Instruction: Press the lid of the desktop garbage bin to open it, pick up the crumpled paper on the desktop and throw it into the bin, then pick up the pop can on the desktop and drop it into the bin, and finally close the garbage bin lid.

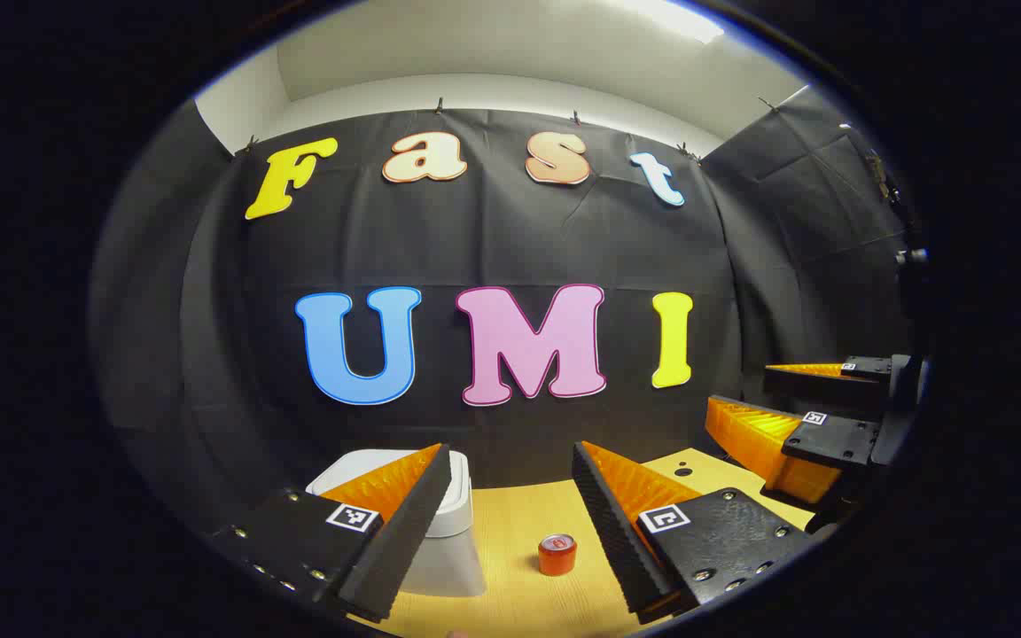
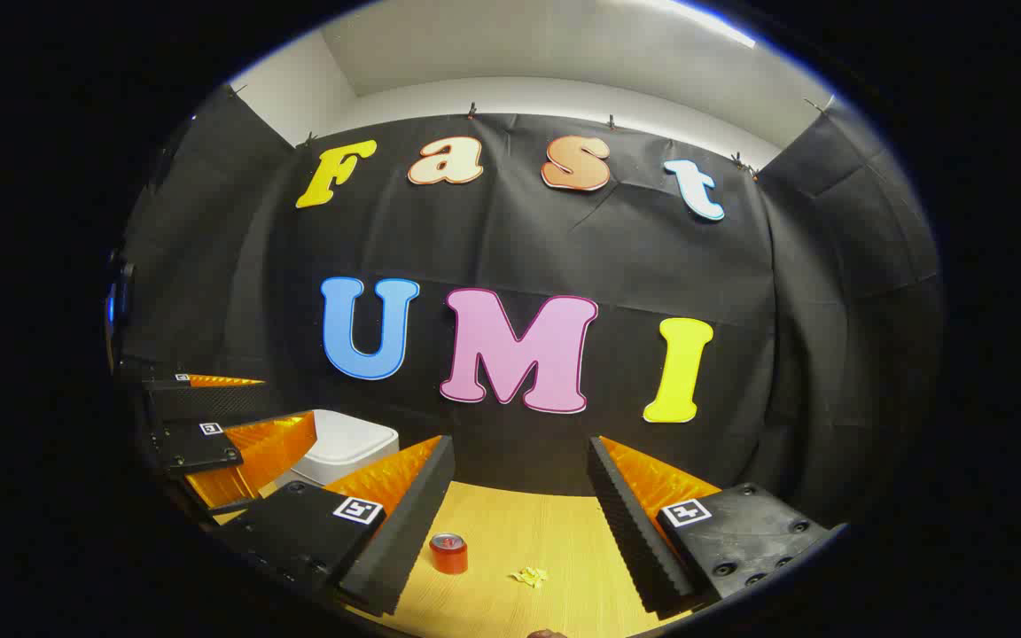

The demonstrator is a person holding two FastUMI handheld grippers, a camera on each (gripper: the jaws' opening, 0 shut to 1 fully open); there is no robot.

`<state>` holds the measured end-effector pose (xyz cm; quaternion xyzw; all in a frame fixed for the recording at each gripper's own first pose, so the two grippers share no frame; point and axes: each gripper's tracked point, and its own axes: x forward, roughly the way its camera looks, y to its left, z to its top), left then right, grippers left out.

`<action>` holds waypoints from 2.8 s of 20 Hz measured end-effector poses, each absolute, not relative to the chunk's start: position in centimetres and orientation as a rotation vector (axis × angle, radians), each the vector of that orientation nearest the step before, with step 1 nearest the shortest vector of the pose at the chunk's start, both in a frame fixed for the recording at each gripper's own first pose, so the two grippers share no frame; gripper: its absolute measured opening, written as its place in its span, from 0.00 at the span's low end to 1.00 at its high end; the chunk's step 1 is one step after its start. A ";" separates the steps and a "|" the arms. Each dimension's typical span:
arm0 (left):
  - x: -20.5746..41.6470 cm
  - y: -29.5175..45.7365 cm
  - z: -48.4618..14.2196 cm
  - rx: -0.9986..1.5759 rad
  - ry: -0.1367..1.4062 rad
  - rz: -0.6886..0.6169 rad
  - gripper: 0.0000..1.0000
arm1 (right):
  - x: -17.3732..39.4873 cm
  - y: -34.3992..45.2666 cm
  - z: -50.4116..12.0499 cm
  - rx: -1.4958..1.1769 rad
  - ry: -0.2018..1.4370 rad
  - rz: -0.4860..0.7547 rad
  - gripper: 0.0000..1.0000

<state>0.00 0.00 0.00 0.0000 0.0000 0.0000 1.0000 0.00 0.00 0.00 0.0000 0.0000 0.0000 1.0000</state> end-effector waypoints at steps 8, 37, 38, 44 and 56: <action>-0.4 0.1 -1.3 -0.017 0.048 0.011 0.92 | -0.7 0.4 -0.4 0.014 0.023 0.009 0.98; -0.1 6.8 -2.6 -0.098 0.093 0.044 0.92 | -1.3 2.1 0.0 0.006 0.045 -0.052 0.98; 0.5 6.7 -3.0 -0.090 0.105 0.041 0.91 | -0.9 1.9 -0.2 0.011 0.049 -0.051 0.98; 3.6 8.0 -5.9 -0.120 0.191 0.058 0.51 | 0.4 0.7 -2.4 -0.001 0.097 -0.049 0.98; 8.8 14.3 -11.1 -0.099 0.328 0.169 0.01 | 2.8 -2.7 -4.8 0.014 0.149 -0.080 0.98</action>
